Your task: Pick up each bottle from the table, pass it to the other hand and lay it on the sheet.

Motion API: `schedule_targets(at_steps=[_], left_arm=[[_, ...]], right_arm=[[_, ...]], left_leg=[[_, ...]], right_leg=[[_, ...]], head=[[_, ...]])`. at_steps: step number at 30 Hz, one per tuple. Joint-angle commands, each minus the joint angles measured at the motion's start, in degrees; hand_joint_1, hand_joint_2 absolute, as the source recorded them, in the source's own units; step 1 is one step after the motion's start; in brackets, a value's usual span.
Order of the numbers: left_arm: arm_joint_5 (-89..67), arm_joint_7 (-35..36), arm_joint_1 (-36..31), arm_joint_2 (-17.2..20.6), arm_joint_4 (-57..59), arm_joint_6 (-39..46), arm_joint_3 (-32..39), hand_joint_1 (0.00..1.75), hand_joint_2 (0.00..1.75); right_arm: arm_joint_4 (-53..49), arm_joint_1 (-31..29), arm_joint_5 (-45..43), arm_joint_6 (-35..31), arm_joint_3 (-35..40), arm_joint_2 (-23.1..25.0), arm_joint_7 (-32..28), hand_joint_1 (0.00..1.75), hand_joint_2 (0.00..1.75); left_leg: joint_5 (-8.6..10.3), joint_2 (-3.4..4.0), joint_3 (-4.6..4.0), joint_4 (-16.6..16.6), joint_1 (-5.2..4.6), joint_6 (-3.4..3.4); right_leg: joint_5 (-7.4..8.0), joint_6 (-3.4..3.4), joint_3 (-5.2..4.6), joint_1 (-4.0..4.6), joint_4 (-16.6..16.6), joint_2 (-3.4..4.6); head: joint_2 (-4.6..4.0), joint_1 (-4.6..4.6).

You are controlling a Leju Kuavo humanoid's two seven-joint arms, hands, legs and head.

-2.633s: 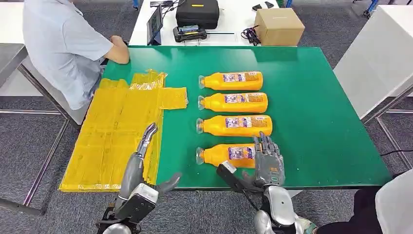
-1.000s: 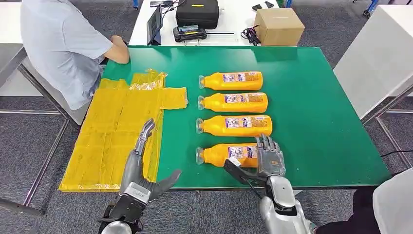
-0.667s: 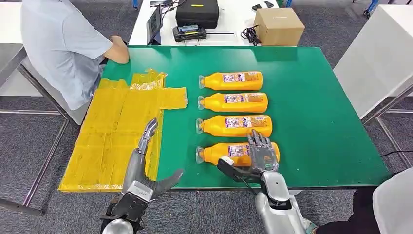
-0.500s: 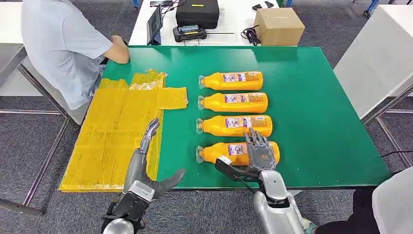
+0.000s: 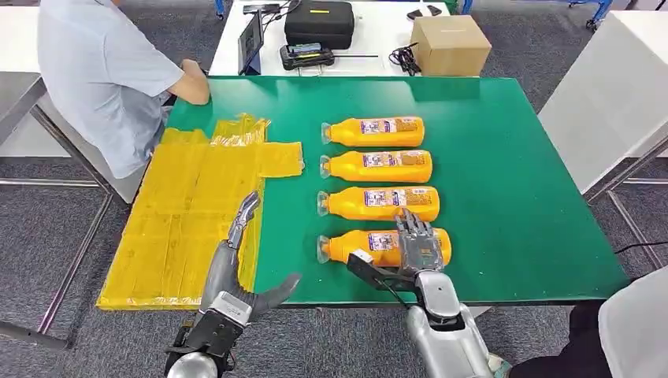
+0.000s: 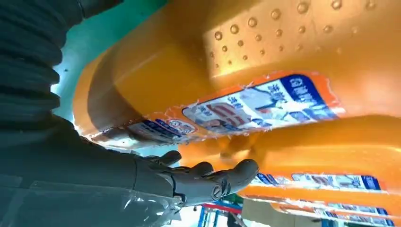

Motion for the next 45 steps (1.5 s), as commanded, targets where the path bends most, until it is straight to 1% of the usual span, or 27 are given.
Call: schedule_targets(at_steps=[1, 9, 14, 17, 20, 22, 27, 28, 29, 30, 31, 33, 34, 35, 36, 37, 38, 39, 40, 41, 42, 44, 45], left_arm=[[-0.12, 0.11, -0.48, -0.83, 3.44, -0.31, -0.99, 0.0, 1.75], [0.1, -0.03, -0.87, -0.83, 3.97, -0.57, -1.16, 0.0, 1.75], [0.44, -0.35, -1.85, -0.83, 5.35, -0.67, -1.61, 0.0, 1.75], [0.64, -0.56, -2.08, -0.83, 5.91, -0.79, -1.85, 0.0, 1.75], [0.64, -0.56, -2.08, -0.83, 5.91, -0.79, -1.85, 0.0, 1.75], [0.64, -0.56, -2.08, -0.83, 5.91, -0.79, -1.85, 0.0, 1.75], [0.78, -0.73, -2.08, -0.83, 5.9, -0.9, -1.94, 0.0, 1.75], [0.84, -0.79, -2.11, -0.83, 5.97, -0.95, -1.95, 0.0, 1.75], [1.07, -0.91, -2.22, -0.83, 6.2, -1.09, -1.96, 0.0, 1.75], [1.68, -1.17, -2.55, -0.83, 6.83, -1.41, -1.91, 0.0, 1.75], [2.67, -1.12, -2.79, -0.83, 7.32, -1.3, -1.81, 0.0, 1.75], [6.12, 0.02, -2.94, -0.83, 7.83, -0.23, -1.13, 0.0, 1.75], [8.87, 1.29, -2.88, -0.83, 7.88, -0.13, -0.54, 0.0, 1.75], [10.03, 1.94, -2.82, -0.83, 7.93, -0.11, -0.09, 0.0, 1.75], [11.56, 3.18, -2.8, -0.83, 8.13, -0.17, 0.36, 0.0, 1.75], [12.39, 3.74, -2.82, -0.83, 8.51, -0.13, 0.75, 0.0, 1.75], [12.93, 4.19, -2.84, -0.83, 8.84, -0.24, 0.88, 0.0, 1.75], [14.19, 5.2, -2.87, -0.83, 9.4, -0.88, 1.01, 0.0, 1.75], [15.52, 6.27, -2.96, -0.83, 10.08, -1.43, 1.05, 0.0, 1.75], [16.95, 7.22, -3.16, -0.83, 11.19, -1.81, 1.1, 0.0, 1.75], [19.54, 8.8, -3.38, -0.83, 12.42, -2.4, 1.24, 0.0, 1.75], [21.23, 9.06, -3.72, -0.83, 14.57, -2.3, 1.8, 0.0, 1.75], [21.33, 8.93, -3.79, -0.83, 14.81, -2.18, 2.01, 0.0, 1.75]], right_arm=[[6.38, 0.43, 1.17, 2.01, 0.97, -3.02, -0.49, 1.75, 1.75], [7.85, -0.04, 0.16, 1.79, 0.4, -3.49, -0.88, 1.75, 1.75], [11.45, 0.2, -2.36, -0.81, -0.48, -5.91, -4.13, 1.75, 1.75], [14.07, 0.31, -3.54, -1.76, -1.43, -7.18, -4.78, 1.75, 1.75], [14.07, 0.31, -3.54, -1.76, -1.43, -7.18, -4.78, 1.75, 1.75], [14.07, 0.31, -3.54, -1.76, -1.43, -7.18, -4.78, 1.75, 1.75], [14.85, 0.04, -3.96, -1.65, -1.63, -6.91, -4.76, 1.75, 1.75], [15.15, 0.36, -5.54, -1.77, -2.48, -6.9, -5.74, 1.75, 1.75], [15.36, 0.99, -9.05, -1.58, -3.84, -6.79, -8.62, 1.75, 1.75], [15.12, 2.12, -17.27, 0.79, -6.7, -6.57, -13.99, 1.75, 1.75], [14.55, 3.21, -20.28, 0.93, -7.16, -7.12, -15.94, 1.75, 1.75], [9.14, 5.93, -28.44, 2.03, -7.11, -6.45, -20.23, 1.75, 1.75], [4.45, 7.33, -31.7, 3.13, -6.2, -5.74, -20.91, 1.75, 1.75], [0.77, 8.14, -32.81, 3.43, -5.19, -5.07, -20.71, 1.75, 1.75], [-3.15, 8.87, -36.5, 4.95, -4.6, -4.02, -22.13, 1.75, 1.75], [-7.25, 9.63, -39.16, 6.06, -3.24, -3.42, -21.53, 1.75, 1.75], [-9.51, 9.92, -40.33, 6.31, -2.52, -2.99, -21.06, 1.75, 1.75], [-11.05, 9.98, -41.36, 6.4, -1.74, -2.81, -20.71, 1.75, 1.75], [-11.94, 9.85, -41.82, 6.03, -1.18, -2.77, -20.57, 1.75, 1.75], [-12.59, 9.72, -42.42, 5.7, -0.85, -2.79, -20.51, 1.75, 1.75], [-12.74, 9.63, -42.87, 5.55, -0.59, -3.15, -20.57, 1.75, 1.75], [-12.46, 9.44, -43.25, 5.24, -0.93, -3.55, -20.71, 1.75, 1.75], [-12.26, 9.47, -43.13, 5.09, -1.06, -3.89, -20.69, 1.75, 1.75]], left_leg=[[-0.03, -0.07, 0.19, -0.05, 0.03, -0.06], [-0.02, -0.14, 0.28, -0.09, 0.05, -0.07], [-0.01, -0.27, 0.33, -0.11, 0.05, -0.08], [-0.01, -0.29, 0.35, -0.09, 0.05, -0.07], [-0.01, -0.33, 0.48, -0.09, 0.06, -0.05], [-0.12, -0.3, 0.63, -0.07, 0.03, 0.0], [-0.17, -0.28, 0.88, -0.06, 0.03, 0.03], [-0.14, -0.32, 0.87, -0.08, 0.02, 0.02], [-0.13, -0.33, 0.84, -0.09, 0.05, -0.02], [-0.17, -0.26, 0.99, -0.07, 0.02, 0.05], [-0.13, -0.41, 0.98, -0.12, 0.04, 0.02], [-0.16, -0.4, 1.09, -0.09, 0.02, 0.06], [-0.12, -0.49, 1.06, -0.13, 0.06, 0.02], [-0.17, -0.36, 1.12, -0.1, 0.06, 0.04], [-0.3, -0.1, 1.27, -0.06, 0.08, 0.05], [-0.28, -0.08, 1.23, -0.06, 0.08, 0.02], [-0.46, 0.23, 1.31, -0.04, 0.09, -0.13], [-0.51, 0.2, 1.29, -0.08, 0.06, -0.13], [-0.56, 0.39, 1.28, -0.07, 0.06, -0.1], [-0.54, 0.36, 1.19, -0.08, 0.09, -0.14], [-0.48, 0.42, 1.26, -0.12, 0.06, 0.0], [-0.33, 0.4, 1.28, -0.14, 0.07, -0.03], [-0.33, 0.37, 1.18, -0.12, 0.1, -0.05]], right_leg=[[-0.04, -0.08, 0.24, 0.03, -0.07, -0.09], [-0.05, -0.09, 0.35, 0.06, -0.12, -0.16], [-0.08, -0.1, 0.44, 0.07, -0.15, -0.29], [-0.07, -0.1, 0.44, 0.07, -0.17, -0.31], [-0.08, -0.1, 0.43, 0.07, -0.19, -0.35], [-0.16, -0.03, 0.16, 0.05, -0.21, -0.31], [-0.21, -0.05, 0.38, 0.06, -0.24, -0.27], [-0.2, -0.07, 0.38, 0.06, -0.26, -0.32], [-0.19, -0.11, 0.37, 0.09, -0.28, -0.35], [-0.19, -0.01, 0.52, 0.05, -0.26, -0.24], [-0.19, -0.05, 0.55, 0.08, -0.33, -0.41], [-0.23, -0.01, 0.63, 0.05, -0.31, -0.39], [-0.21, -0.06, 0.63, 0.09, -0.4, -0.5], [-0.21, -0.06, 0.66, 0.09, -0.41, -0.38], [-0.21, -0.05, 0.71, 0.12, -0.41, -0.14], [-0.2, -0.1, 0.65, 0.12, -0.42, -0.15], [-0.22, -0.12, 0.64, 0.12, -0.36, 0.23], [-0.24, -0.1, 0.64, 0.09, -0.36, 0.23], [-0.23, -0.09, 0.65, 0.1, -0.34, 0.41], [-0.23, -0.15, 0.58, 0.14, -0.34, 0.36], [-0.15, -0.12, 0.67, 0.1, -0.38, 0.45], [-0.02, -0.09, 1.16, 0.1, -0.39, 0.44], [-0.04, -0.12, 1.09, 0.12, -0.37, 0.4]], head=[[0.0, 0.0], [0.0, 0.02], [0.0, 0.0], [0.0, 0.0], [0.0, 0.0], [0.0, 0.0], [0.0, 0.0], [0.0, 0.0], [0.0, 0.0], [0.0, 0.0], [0.0, 0.0], [0.0, 0.0], [0.0, 0.0], [0.0, 0.0], [0.0, 0.02], [0.0, 0.09], [0.0, 0.07], [0.0, 0.02], [0.0, 0.04], [0.0, 0.04], [0.0, 0.0], [0.0, 0.0], [0.0, 0.02]])
